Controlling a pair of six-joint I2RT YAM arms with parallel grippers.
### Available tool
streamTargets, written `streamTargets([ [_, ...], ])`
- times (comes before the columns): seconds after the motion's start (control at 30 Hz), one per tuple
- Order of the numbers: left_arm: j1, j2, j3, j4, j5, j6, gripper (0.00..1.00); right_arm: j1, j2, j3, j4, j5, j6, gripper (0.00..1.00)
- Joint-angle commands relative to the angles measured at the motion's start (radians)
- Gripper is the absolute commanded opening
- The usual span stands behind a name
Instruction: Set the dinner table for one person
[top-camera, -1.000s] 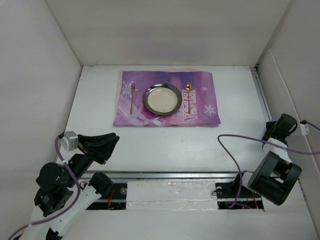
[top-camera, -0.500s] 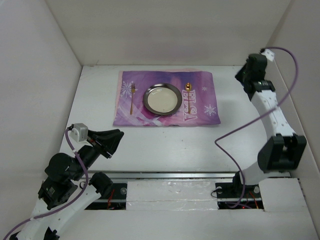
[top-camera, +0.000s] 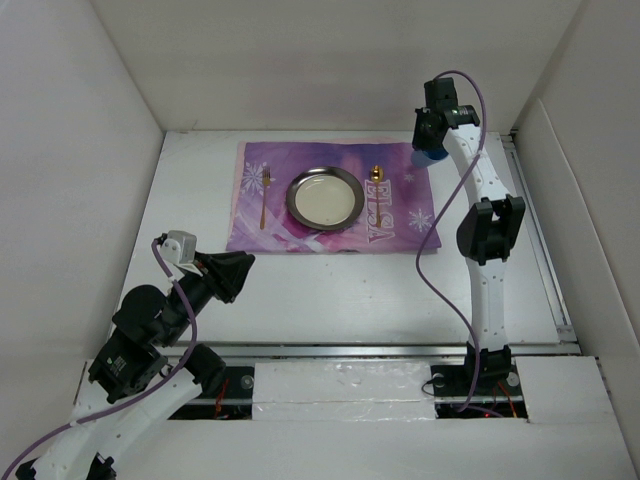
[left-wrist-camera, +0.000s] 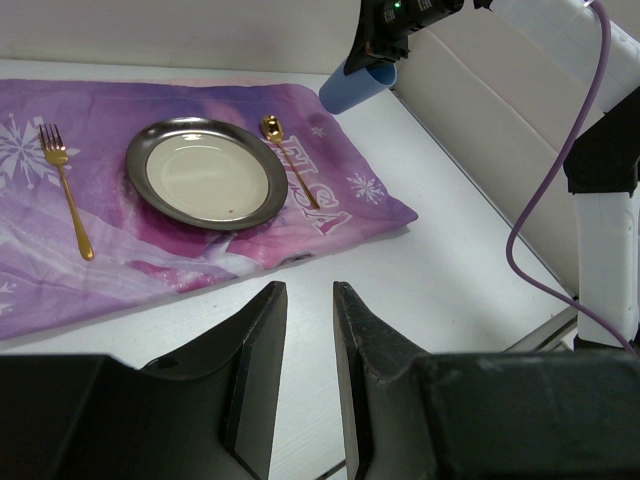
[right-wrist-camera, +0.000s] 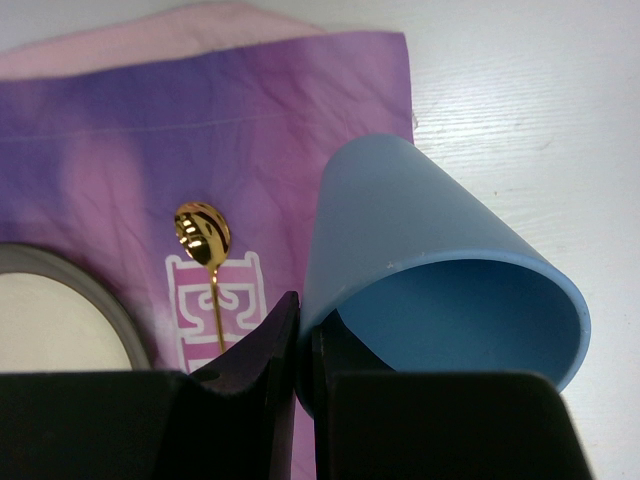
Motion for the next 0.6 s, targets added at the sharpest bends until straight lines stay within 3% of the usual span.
streamTargets([
  [0.0, 0.003, 0.031, 0.003, 0.027, -0.025, -0.008, 0.22, -0.005, 0.030, 0.113, -0.076, -0.085, -0.052, 0.00],
  [0.57, 0.003, 0.091, 0.009, 0.016, -0.080, -0.019, 0.22, -0.016, 0.157, 0.193, 0.041, -0.211, -0.012, 0.00],
])
